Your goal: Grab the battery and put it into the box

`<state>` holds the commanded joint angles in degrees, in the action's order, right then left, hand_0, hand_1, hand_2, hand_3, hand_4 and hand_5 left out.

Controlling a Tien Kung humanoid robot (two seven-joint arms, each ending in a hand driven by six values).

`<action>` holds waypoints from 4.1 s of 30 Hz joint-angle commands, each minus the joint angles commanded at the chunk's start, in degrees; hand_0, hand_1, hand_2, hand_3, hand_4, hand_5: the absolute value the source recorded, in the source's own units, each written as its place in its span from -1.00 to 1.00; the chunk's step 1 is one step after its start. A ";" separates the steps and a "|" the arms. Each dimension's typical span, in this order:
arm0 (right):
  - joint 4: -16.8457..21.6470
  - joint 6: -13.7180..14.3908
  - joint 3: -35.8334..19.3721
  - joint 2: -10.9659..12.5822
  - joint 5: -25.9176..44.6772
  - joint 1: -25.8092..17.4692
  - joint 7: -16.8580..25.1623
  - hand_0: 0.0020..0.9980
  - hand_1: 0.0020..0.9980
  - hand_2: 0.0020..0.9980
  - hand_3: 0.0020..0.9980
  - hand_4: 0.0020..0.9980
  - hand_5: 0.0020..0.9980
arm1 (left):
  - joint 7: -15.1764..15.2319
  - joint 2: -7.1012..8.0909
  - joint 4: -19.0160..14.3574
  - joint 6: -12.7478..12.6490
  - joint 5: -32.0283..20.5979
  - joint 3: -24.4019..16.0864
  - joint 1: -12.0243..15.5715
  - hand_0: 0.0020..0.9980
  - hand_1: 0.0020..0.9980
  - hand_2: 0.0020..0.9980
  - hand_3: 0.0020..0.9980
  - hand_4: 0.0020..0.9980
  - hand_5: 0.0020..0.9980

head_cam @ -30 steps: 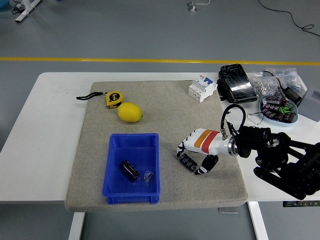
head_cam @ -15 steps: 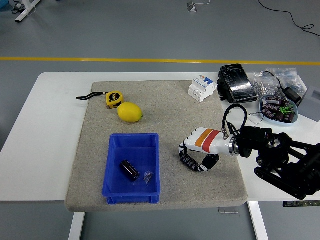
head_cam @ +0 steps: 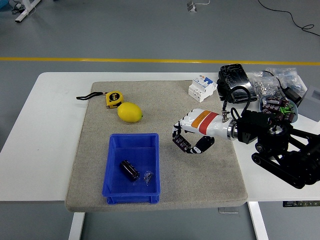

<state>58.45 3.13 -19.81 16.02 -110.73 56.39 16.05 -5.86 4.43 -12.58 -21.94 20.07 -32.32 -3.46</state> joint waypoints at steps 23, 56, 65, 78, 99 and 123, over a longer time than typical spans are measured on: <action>0.98 -0.97 1.65 -8.62 -1.32 6.18 -1.46 0.22 0.14 0.31 0.34 0.63 -0.58 | 0.21 0.92 -0.06 -0.37 0.68 -0.04 -0.26 0.32 0.19 0.38 0.26 0.47 0.15; 2.38 5.37 -21.34 2.80 5.33 8.72 -0.48 0.30 0.22 0.43 0.88 0.91 -0.48 | -0.32 0.44 -0.04 -0.56 1.19 -0.78 -1.01 0.30 0.18 0.37 0.26 0.47 0.15; 5.83 9.82 -29.12 9.84 26.96 1.70 -3.63 0.28 0.21 0.39 0.90 0.89 -0.37 | 0.25 0.15 -0.03 -0.17 -0.86 0.77 -1.61 0.31 0.18 0.37 0.26 0.47 0.15; 10.34 7.75 -37.35 17.39 58.25 -11.56 -6.36 0.27 0.22 0.44 0.87 1.00 0.21 | -0.28 -0.11 0.03 0.29 1.17 0.13 -1.21 0.30 0.18 0.37 0.25 0.45 0.15; 11.47 4.35 -42.55 10.45 72.71 -32.83 -8.02 0.23 0.22 0.44 0.87 1.00 0.54 | -0.37 -0.56 0.15 0.32 2.14 -1.08 -1.00 0.30 0.21 0.38 0.25 0.44 0.16; 10.44 2.30 -43.65 9.97 69.43 -33.59 -9.79 0.30 0.35 0.54 0.86 1.00 0.66 | 0.35 -0.50 0.06 0.44 -0.77 1.19 -1.17 0.30 0.21 0.38 0.25 0.44 0.17</action>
<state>68.89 5.43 -63.46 25.99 -41.30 22.80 6.26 -5.51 3.93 -12.52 -21.50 19.30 -31.12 -4.62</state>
